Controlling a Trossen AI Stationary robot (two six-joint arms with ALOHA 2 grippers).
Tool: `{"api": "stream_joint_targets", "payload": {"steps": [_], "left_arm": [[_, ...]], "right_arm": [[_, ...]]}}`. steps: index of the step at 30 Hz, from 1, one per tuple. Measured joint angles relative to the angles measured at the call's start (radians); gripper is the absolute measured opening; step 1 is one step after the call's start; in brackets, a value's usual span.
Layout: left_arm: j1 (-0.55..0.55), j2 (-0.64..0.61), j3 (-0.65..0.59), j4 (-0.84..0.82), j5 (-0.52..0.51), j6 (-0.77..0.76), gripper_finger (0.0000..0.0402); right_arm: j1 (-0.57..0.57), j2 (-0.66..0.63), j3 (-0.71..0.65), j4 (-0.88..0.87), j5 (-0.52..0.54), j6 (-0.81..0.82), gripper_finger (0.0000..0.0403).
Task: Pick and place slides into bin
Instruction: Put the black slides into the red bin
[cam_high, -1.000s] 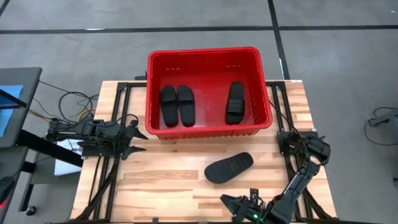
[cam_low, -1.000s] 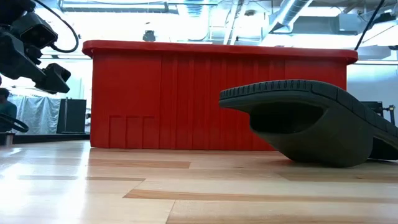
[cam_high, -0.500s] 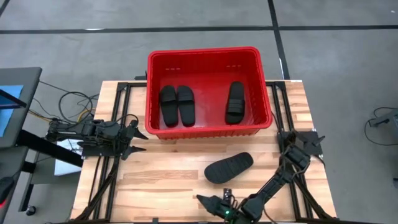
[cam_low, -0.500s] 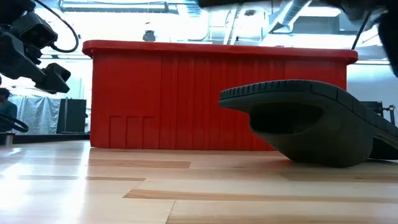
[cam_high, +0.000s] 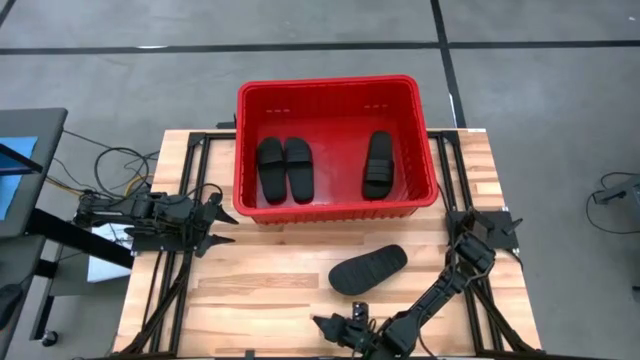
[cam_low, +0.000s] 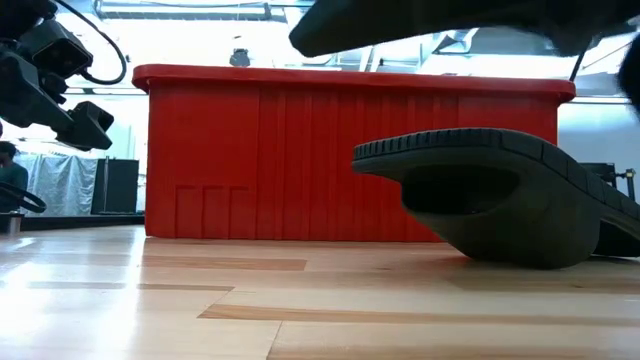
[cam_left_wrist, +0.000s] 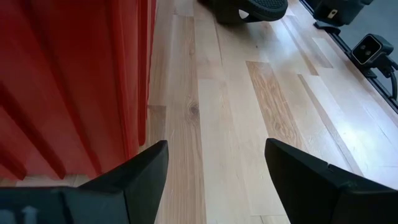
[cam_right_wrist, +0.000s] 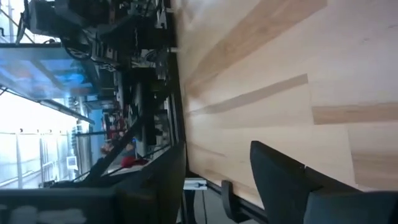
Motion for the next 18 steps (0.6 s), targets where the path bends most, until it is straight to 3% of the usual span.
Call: {"api": "stream_joint_targets", "payload": {"steps": [7,18], "left_arm": [[0.0,0.0,0.0,0.0,0.0,0.0,0.0258],[0.0,0.0,0.0,0.0,0.0,0.0,0.0258]], "right_arm": [[-0.022,0.003,0.0,0.013,0.015,-0.002,0.0178],[-0.022,-0.012,0.0,-0.026,-0.094,0.016,0.0264]]}}
